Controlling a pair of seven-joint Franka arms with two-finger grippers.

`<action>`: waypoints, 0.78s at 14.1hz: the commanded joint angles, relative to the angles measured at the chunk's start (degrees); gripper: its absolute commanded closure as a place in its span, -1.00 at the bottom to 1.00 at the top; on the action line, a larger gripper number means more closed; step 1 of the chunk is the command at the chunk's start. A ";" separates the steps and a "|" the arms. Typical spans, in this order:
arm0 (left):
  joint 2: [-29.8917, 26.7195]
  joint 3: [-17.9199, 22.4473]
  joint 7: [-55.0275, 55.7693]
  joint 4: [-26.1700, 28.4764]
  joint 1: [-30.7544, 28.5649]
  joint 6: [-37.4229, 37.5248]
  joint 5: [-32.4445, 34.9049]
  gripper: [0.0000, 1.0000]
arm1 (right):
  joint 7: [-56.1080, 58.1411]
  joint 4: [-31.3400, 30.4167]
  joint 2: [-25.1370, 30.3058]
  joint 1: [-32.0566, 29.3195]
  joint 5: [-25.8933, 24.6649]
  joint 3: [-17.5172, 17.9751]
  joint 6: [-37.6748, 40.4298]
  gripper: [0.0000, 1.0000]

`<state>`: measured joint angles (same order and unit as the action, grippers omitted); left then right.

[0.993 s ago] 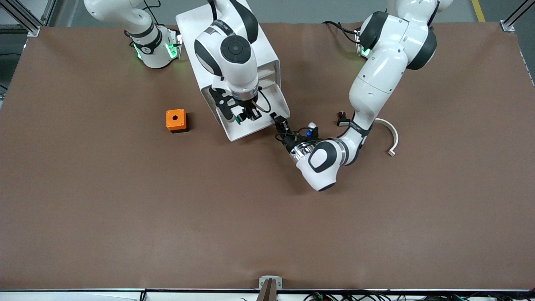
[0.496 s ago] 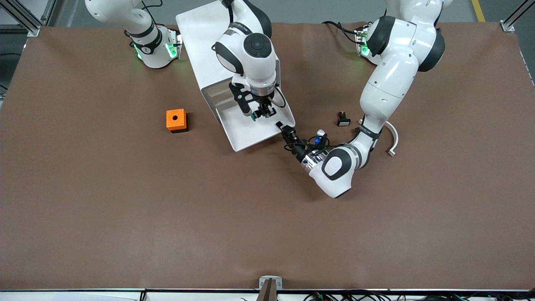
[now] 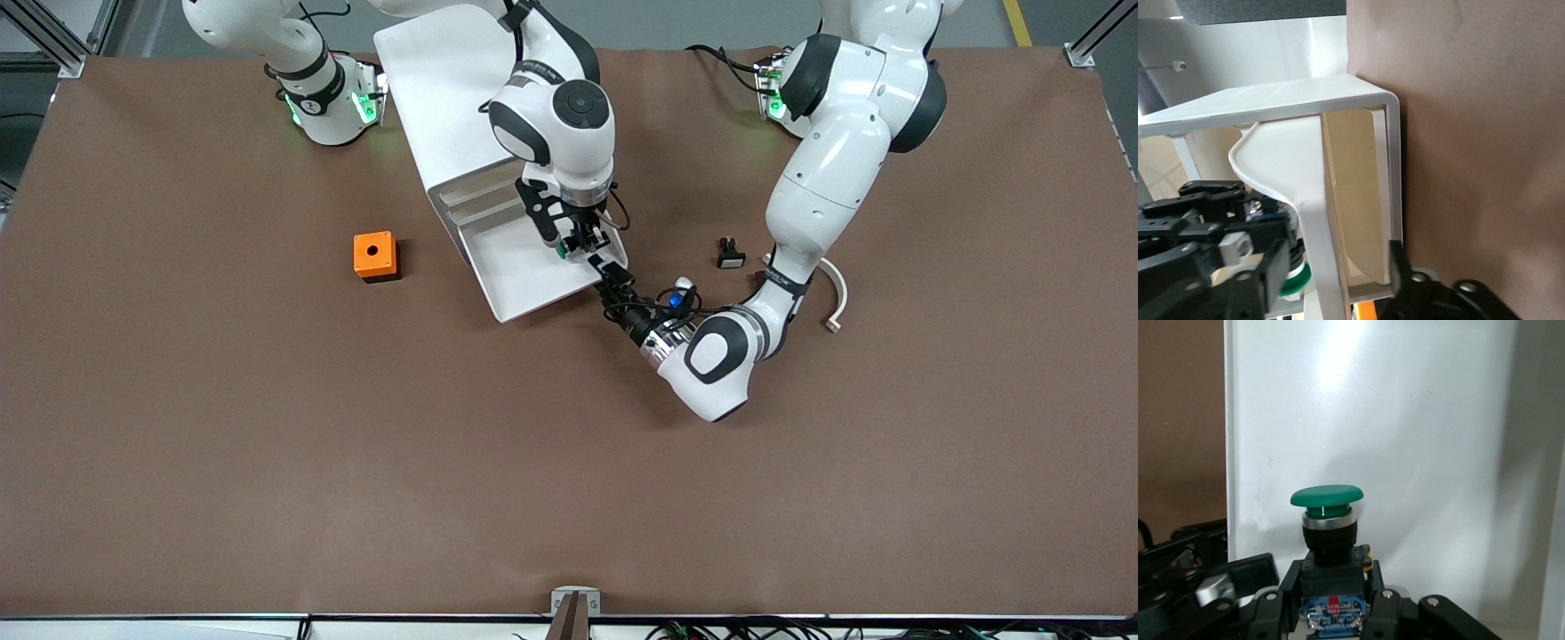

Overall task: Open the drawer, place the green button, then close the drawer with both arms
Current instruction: 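Lower the green button into the open drawer with the right gripper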

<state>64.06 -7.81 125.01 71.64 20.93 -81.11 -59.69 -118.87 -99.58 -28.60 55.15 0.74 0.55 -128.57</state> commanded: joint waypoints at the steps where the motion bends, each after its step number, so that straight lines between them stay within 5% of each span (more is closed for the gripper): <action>1: 0.02 0.08 -3.01 -0.88 -1.67 -0.10 -1.39 -0.84 | -2.42 2.10 -2.68 1.10 -1.44 -0.55 -0.80 0.99; 2: 0.01 -0.01 -4.06 -0.88 -2.20 -0.19 -1.66 -0.88 | -2.42 2.37 -3.13 1.10 -1.61 -0.55 -0.89 0.88; 3: -0.07 -0.01 -5.38 -0.88 -3.25 -0.19 -2.18 -0.91 | -2.42 2.63 -3.22 1.02 -1.61 -0.64 -0.89 0.16; 4: -0.07 -0.01 -6.35 -0.88 -4.05 -0.19 -2.71 -0.93 | -2.42 2.72 -3.22 1.10 -1.70 -0.64 -0.72 -0.99; 11: -3.05 1.91 -28.47 -2.29 -6.17 -0.19 -2.45 -0.98 | 9.41 11.85 -1.38 -5.03 -1.26 -0.81 10.69 -1.00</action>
<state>63.10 -7.55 103.28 69.15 14.24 -81.23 -62.00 -114.64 -91.32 -30.61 53.01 -0.13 -0.78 -122.74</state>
